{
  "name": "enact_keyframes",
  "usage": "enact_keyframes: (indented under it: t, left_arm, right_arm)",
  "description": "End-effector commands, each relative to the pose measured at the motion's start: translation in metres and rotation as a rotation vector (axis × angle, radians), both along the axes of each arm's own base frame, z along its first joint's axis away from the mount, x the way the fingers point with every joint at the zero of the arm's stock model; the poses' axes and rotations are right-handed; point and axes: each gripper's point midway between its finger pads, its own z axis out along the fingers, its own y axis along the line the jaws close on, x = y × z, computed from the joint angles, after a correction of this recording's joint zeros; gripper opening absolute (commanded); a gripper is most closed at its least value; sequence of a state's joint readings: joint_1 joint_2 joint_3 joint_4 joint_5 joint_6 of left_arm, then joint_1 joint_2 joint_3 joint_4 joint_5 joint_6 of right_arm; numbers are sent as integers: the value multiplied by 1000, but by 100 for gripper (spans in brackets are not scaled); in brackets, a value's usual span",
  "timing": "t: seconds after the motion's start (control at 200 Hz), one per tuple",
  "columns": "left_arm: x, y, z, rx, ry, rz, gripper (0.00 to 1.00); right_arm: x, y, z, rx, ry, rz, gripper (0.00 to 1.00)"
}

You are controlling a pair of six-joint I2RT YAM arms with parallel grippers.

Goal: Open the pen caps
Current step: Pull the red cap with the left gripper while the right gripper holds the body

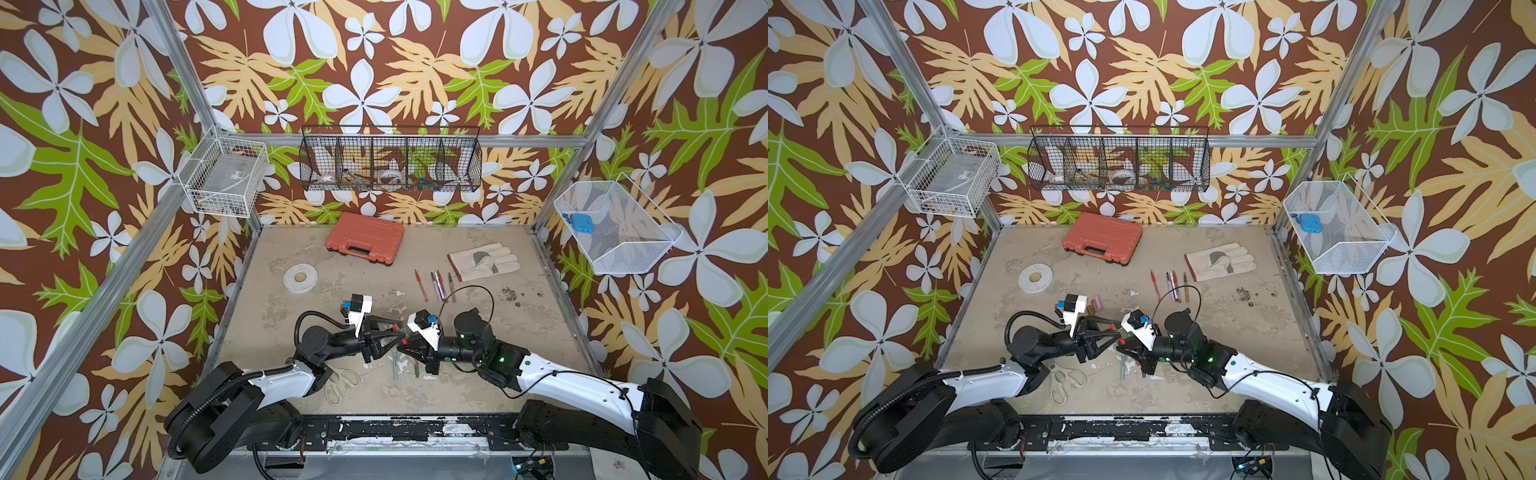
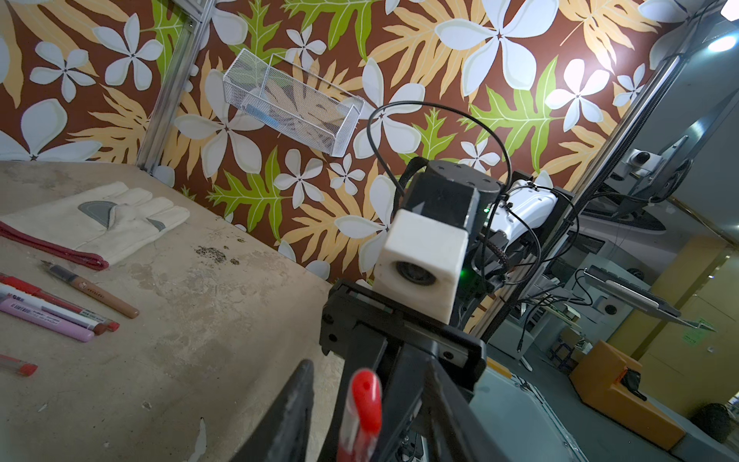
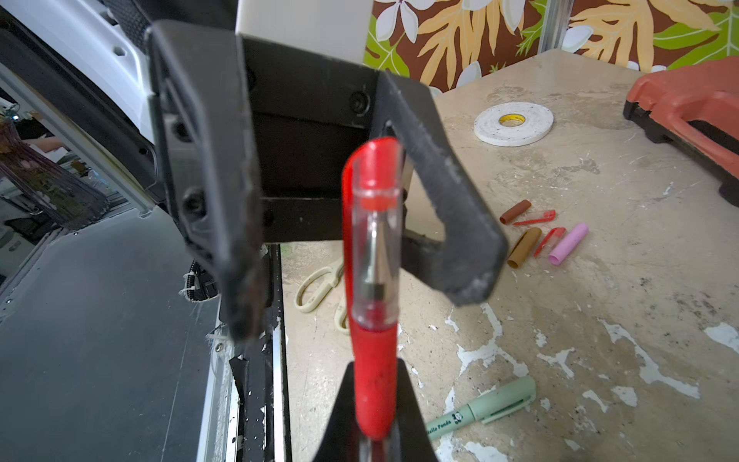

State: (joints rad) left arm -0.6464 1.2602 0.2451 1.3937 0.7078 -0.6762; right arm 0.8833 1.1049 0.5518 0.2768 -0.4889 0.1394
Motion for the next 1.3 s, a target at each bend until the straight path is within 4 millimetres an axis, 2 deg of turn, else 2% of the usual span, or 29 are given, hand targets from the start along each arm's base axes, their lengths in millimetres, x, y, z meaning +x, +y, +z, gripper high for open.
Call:
enact_keyframes:
  t: [0.0,0.085,0.285,0.555,0.581,0.621,0.646,0.786,0.926,1.296]
  left_arm:
    - [-1,0,6,-18,-11,-3,47]
    - [-1,0,7,-20,-15,-1,47]
    - [1,0,5,-15,-11,2,35]
    - [2,0,4,-15,-10,8,2]
    - [2,0,4,-15,-9,9,0]
    - [2,0,4,-15,-9,9,0]
    - [2,0,4,-15,-9,8,0]
    - [-1,-2,6,-15,-13,-8,0]
    - [-3,-1,6,-14,-25,-15,0]
    - [-4,-3,6,-12,-25,-26,0]
  right_arm:
    - [4,1,7,22,-6,-23,0]
    - [4,2,5,18,-3,-19,0]
    - [2,4,5,22,4,-3,0]
    - [0,4,5,24,3,6,0]
    - [0,3,5,22,5,8,6]
    - [-1,4,6,23,5,12,19]
    - [-1,4,6,22,6,13,23]
    - [-4,2,12,41,-4,21,36]
    - [-4,-1,19,60,-25,10,37]
    - [-4,-5,20,64,-20,-7,38]
